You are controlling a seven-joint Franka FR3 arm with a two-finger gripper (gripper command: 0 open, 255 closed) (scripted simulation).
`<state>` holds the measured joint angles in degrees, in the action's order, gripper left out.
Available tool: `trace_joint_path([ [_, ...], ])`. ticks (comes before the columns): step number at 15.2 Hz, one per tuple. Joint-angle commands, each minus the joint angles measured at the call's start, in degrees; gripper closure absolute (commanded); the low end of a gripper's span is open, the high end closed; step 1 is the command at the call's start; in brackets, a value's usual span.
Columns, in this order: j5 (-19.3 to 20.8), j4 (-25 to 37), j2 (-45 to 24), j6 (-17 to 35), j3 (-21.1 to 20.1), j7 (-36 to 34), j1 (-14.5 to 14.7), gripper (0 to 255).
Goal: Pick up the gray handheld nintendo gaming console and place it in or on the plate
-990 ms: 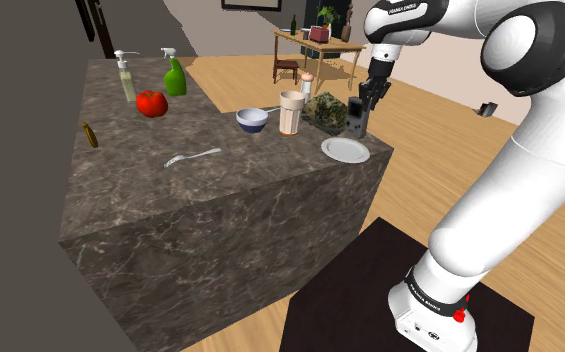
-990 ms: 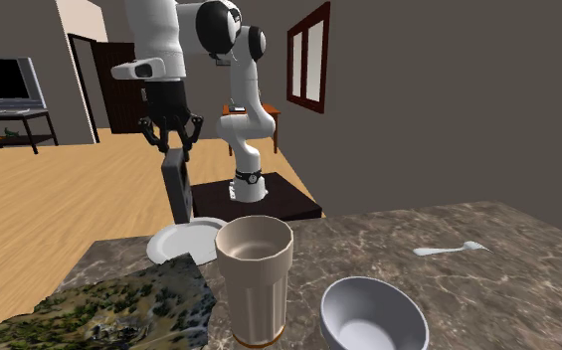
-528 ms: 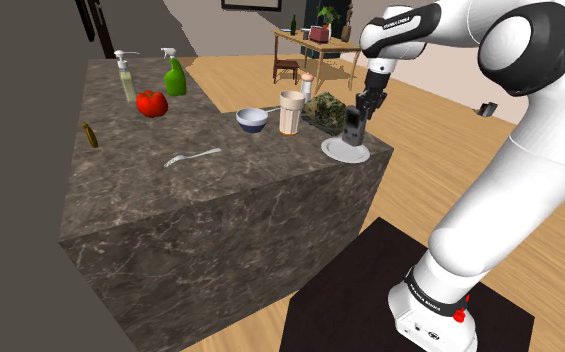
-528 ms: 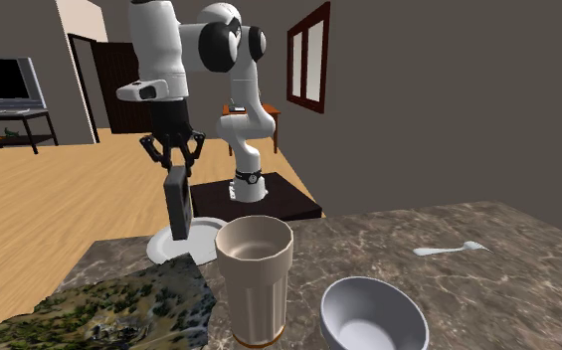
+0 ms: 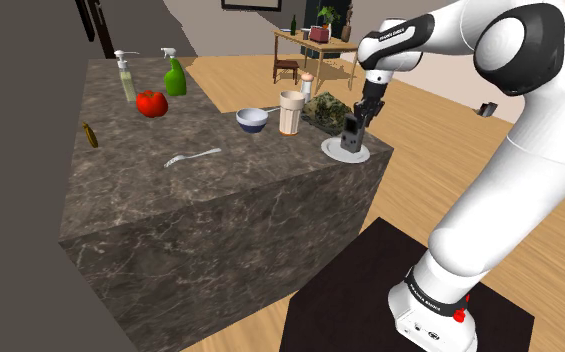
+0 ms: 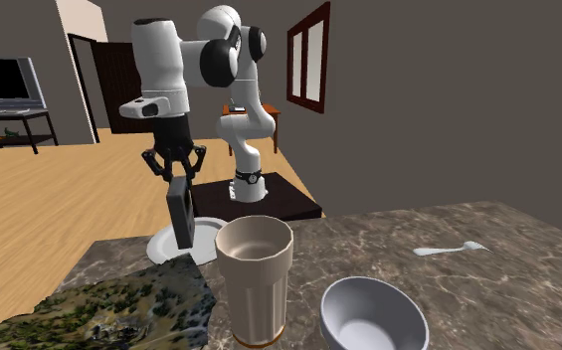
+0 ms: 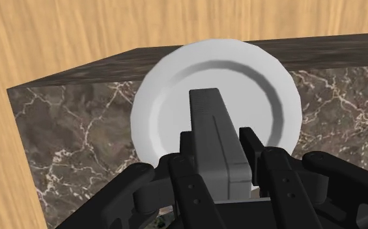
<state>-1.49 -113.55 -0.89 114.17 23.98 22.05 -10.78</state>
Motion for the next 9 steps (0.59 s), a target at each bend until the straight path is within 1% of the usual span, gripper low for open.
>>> trace_joint_path([
  [1,-0.02,-0.32,-0.23,0.23,-0.02,-0.01,0.02,255],
  [6,-0.02,-0.31,-0.23,0.23,-0.02,-0.01,0.02,255],
  [7,-0.03,-0.30,-0.24,0.23,-0.03,-0.04,0.04,0],
  [9,-0.06,-0.18,-0.31,0.17,-0.04,-0.05,0.05,0],
])
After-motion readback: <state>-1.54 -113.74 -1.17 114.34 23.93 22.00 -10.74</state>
